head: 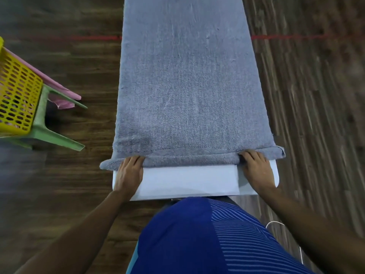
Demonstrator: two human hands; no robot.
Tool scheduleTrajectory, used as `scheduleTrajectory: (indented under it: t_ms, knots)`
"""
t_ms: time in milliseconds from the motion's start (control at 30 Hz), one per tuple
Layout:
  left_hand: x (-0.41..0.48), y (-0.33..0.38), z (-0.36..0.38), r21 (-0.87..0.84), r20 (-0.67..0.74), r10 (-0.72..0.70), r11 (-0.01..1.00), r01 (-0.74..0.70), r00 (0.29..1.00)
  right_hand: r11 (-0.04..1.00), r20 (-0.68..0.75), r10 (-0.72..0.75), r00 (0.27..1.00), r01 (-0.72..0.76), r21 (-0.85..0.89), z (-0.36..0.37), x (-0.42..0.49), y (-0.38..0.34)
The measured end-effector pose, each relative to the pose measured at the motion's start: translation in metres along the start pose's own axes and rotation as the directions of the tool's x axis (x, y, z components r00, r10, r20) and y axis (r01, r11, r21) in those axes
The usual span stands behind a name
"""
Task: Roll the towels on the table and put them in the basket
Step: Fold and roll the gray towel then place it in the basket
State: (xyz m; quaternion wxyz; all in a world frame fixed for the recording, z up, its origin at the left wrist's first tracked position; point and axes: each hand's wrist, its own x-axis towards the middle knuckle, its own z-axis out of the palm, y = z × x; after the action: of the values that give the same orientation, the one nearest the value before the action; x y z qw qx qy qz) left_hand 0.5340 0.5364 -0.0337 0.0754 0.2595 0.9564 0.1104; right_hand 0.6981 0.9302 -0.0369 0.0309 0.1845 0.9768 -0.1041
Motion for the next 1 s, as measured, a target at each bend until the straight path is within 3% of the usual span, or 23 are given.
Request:
scheduleTrajectory:
  t_ms: [133, 233, 333, 400, 467, 567, 633, 700, 800, 1000]
  knots:
    - [0.008, -0.002, -0.004, -0.027, 0.036, -0.026, 0.999, 0.027, 0.999, 0.999, 0.029, 0.02, 0.999, -0.021, 0.033, -0.005, 0.008, 0.0]
    - [0.009, -0.005, -0.009, -0.018, 0.078, -0.024, 1.0, 0.026, 0.997, 1.0, 0.128, 0.01, 0.992, -0.011, 0.007, -0.01, 0.007, 0.003]
    - [0.011, -0.003, -0.017, -0.039, 0.161, -0.093, 0.994, 0.101, 0.983, 0.998, 0.213, 0.06, 0.975, -0.065, 0.018, -0.014, 0.011, 0.004]
    - [0.016, -0.004, -0.018, -0.063, 0.184, -0.139, 0.986, 0.152, 0.973, 0.994, 0.183, 0.098, 0.978, -0.104, 0.021, -0.013, 0.013, 0.003]
    - [0.018, -0.005, -0.016, -0.032, 0.13, -0.134, 0.99, 0.139, 0.982, 0.994, 0.075, 0.103, 0.992, -0.104, 0.02, -0.01, 0.014, 0.004]
    - [0.015, -0.003, -0.013, 0.017, -0.105, -0.11, 0.994, 0.112, 0.988, 0.996, -0.118, 0.086, 0.989, -0.083, 0.035, -0.008, 0.017, 0.004]
    - [0.01, 0.003, -0.012, 0.012, -0.183, 0.004, 1.0, -0.002, 0.983, 0.998, -0.132, -0.017, 0.991, 0.026, 0.062, -0.006, 0.015, 0.001]
    - [0.002, 0.007, -0.004, 0.041, -0.127, 0.148, 0.989, -0.143, 0.981, 0.991, -0.037, -0.123, 0.992, 0.125, 0.041, -0.003, 0.008, -0.002]
    - [-0.005, 0.004, 0.004, 0.084, 0.014, 0.129, 0.988, -0.13, 0.992, 0.992, 0.114, -0.126, 0.985, 0.125, 0.023, 0.0, 0.0, -0.003]
    - [0.007, 0.01, -0.01, -0.013, 0.092, 0.059, 0.998, -0.058, 0.994, 0.999, 0.055, -0.042, 0.998, 0.042, -0.005, -0.005, 0.005, -0.007]
